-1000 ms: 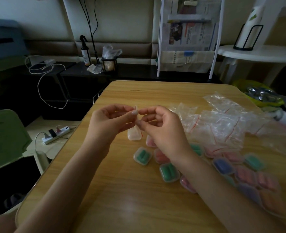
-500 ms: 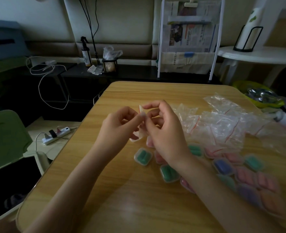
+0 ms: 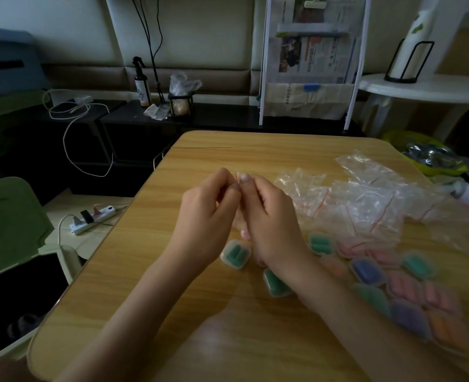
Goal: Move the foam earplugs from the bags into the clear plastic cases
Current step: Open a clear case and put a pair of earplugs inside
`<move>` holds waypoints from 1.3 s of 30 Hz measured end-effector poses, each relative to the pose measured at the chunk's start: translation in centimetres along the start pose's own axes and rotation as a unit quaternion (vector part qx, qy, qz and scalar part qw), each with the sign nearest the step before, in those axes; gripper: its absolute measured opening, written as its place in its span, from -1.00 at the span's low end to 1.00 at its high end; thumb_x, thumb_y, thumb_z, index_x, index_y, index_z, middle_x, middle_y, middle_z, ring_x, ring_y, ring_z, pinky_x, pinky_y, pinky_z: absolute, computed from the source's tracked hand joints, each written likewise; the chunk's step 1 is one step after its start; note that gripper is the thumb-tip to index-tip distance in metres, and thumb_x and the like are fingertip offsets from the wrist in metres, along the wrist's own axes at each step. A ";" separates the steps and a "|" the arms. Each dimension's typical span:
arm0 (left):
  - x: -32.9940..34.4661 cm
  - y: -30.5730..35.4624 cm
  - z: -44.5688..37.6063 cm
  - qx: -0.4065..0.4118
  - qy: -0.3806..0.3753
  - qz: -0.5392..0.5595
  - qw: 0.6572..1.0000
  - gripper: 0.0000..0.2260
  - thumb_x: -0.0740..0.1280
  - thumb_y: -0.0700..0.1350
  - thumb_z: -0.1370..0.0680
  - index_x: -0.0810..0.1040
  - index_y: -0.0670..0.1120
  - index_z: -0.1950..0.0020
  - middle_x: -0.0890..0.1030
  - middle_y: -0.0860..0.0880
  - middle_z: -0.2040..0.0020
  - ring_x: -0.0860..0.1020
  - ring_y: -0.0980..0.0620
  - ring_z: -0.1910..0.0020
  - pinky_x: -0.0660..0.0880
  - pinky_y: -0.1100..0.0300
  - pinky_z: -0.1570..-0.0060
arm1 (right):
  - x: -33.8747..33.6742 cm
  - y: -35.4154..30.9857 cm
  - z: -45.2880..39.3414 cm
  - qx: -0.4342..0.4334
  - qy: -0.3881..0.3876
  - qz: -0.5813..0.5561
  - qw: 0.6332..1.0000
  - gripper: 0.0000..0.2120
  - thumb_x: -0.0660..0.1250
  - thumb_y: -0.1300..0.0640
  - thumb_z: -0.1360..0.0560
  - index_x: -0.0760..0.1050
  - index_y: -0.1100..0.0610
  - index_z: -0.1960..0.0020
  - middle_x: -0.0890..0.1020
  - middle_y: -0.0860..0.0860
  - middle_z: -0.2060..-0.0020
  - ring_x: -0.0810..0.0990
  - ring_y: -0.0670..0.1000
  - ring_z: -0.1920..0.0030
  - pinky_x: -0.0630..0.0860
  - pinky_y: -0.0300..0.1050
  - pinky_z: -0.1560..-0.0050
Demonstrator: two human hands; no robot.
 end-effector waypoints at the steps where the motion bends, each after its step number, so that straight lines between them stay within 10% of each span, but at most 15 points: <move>1: 0.0 0.1 0.0 -0.001 0.004 -0.002 1.000 -0.79 0.18 -0.20 -0.57 0.42 -0.12 0.27 0.47 -0.06 0.40 0.38 0.08 0.46 0.31 0.23 0.48 | 0.0 -0.1 0.0 -0.005 0.001 0.001 1.000 -0.69 0.08 0.05 -0.65 0.42 0.04 0.23 0.42 -0.15 0.54 0.41 -0.12 0.52 0.33 -0.28 0.48; 10: -0.2 -0.5 0.2 -0.051 0.042 0.087 0.994 -0.74 0.13 -0.21 -0.61 0.39 -0.16 0.28 0.41 0.03 0.45 0.34 0.09 0.46 0.29 0.23 0.48 | 0.1 -0.5 0.0 -0.046 -0.013 0.018 0.999 -0.69 0.12 0.08 -0.65 0.40 0.05 0.26 0.47 -0.01 0.49 0.47 0.04 0.48 0.44 0.04 0.43; 27: 1.0 0.3 0.6 0.024 0.005 0.079 0.997 -0.77 0.07 -0.16 -0.66 0.35 -0.15 0.17 0.41 0.08 0.40 0.39 0.20 0.51 0.29 0.40 0.51 | 0.4 -0.1 0.4 0.000 0.017 -0.064 0.998 -0.69 0.06 0.06 -0.65 0.44 0.22 0.12 0.44 0.03 0.43 0.41 -0.07 0.44 0.37 -0.12 0.45; 39: 0.6 -0.1 0.7 0.023 0.034 -0.026 0.999 -0.73 0.12 -0.15 -0.64 0.39 -0.09 0.27 0.41 0.08 0.45 0.39 0.15 0.49 0.28 0.35 0.53 | 0.3 0.1 0.3 -0.025 0.030 0.074 0.996 -0.71 0.09 0.08 -0.65 0.36 0.02 0.24 0.42 -0.10 0.50 0.40 -0.13 0.49 0.35 -0.12 0.47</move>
Point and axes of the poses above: each hand's wrist, its own z-axis away from the middle knuckle, its own x-axis out of the palm, y = z × x, the point moved 4 cm from there along -z, towards the middle knuckle
